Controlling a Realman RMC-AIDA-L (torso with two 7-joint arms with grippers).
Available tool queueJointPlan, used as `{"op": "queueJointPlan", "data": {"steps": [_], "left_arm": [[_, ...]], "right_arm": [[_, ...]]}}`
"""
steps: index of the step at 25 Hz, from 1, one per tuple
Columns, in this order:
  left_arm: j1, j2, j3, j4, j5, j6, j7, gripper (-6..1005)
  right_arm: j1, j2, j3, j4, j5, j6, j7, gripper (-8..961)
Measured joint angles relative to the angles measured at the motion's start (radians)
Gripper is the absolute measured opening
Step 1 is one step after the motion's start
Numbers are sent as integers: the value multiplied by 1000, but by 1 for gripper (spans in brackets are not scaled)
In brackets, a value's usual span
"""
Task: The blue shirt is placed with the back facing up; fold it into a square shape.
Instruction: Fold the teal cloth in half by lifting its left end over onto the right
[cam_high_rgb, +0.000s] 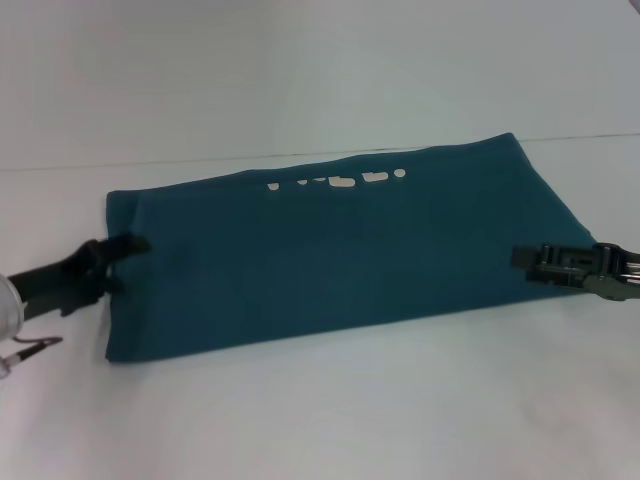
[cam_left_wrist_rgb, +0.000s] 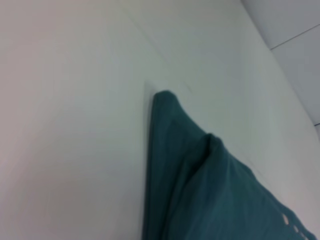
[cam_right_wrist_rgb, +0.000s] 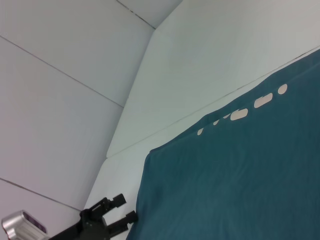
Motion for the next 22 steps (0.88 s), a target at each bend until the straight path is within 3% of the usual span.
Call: {"op": "queueJointPlan", "data": {"steps": [6, 12, 22], "left_arm": [[-2, -10, -5, 53, -19, 15, -2, 824], [-41, -15, 10, 3, -4, -72, 6, 825], [-39, -21, 39, -12, -3, -126, 8, 826]], "right_arm": [[0, 0, 0, 0, 1, 0, 0, 670], [-2, 1, 0, 0, 3, 1, 1, 670], [-4, 2, 2, 2, 1, 1, 4, 669]]}}
